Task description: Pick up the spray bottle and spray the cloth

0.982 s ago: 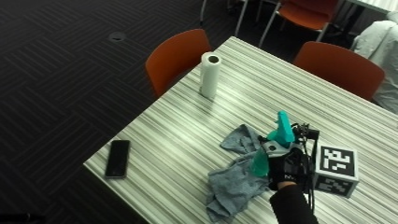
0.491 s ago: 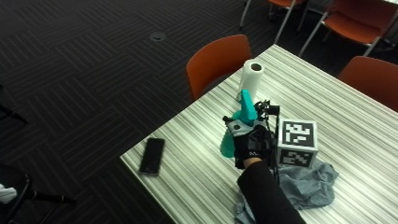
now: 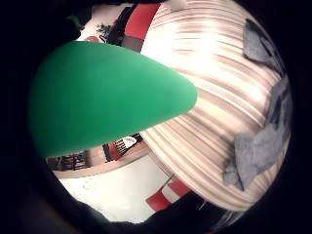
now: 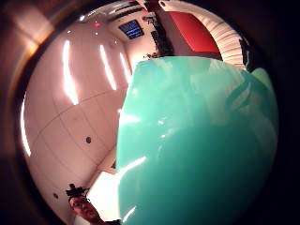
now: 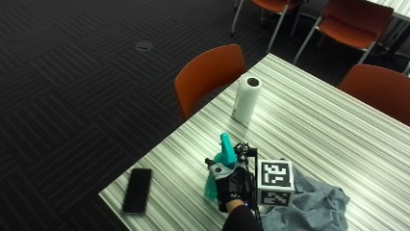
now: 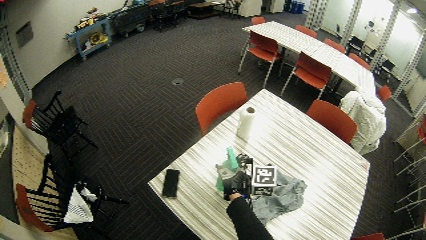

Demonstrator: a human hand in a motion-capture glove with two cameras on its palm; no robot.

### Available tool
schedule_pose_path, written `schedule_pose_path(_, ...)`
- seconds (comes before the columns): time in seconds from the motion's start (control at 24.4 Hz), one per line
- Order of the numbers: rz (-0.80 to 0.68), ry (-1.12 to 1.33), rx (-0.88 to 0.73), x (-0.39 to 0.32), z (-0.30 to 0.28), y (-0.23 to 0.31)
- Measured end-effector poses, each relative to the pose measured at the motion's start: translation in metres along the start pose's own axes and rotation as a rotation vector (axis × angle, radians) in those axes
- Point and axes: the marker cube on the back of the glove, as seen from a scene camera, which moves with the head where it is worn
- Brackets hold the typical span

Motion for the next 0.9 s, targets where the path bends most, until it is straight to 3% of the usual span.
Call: schedule_pose_path(0.9,0.015,0.043,-0.063,0.0108,0.0022,0.0097)
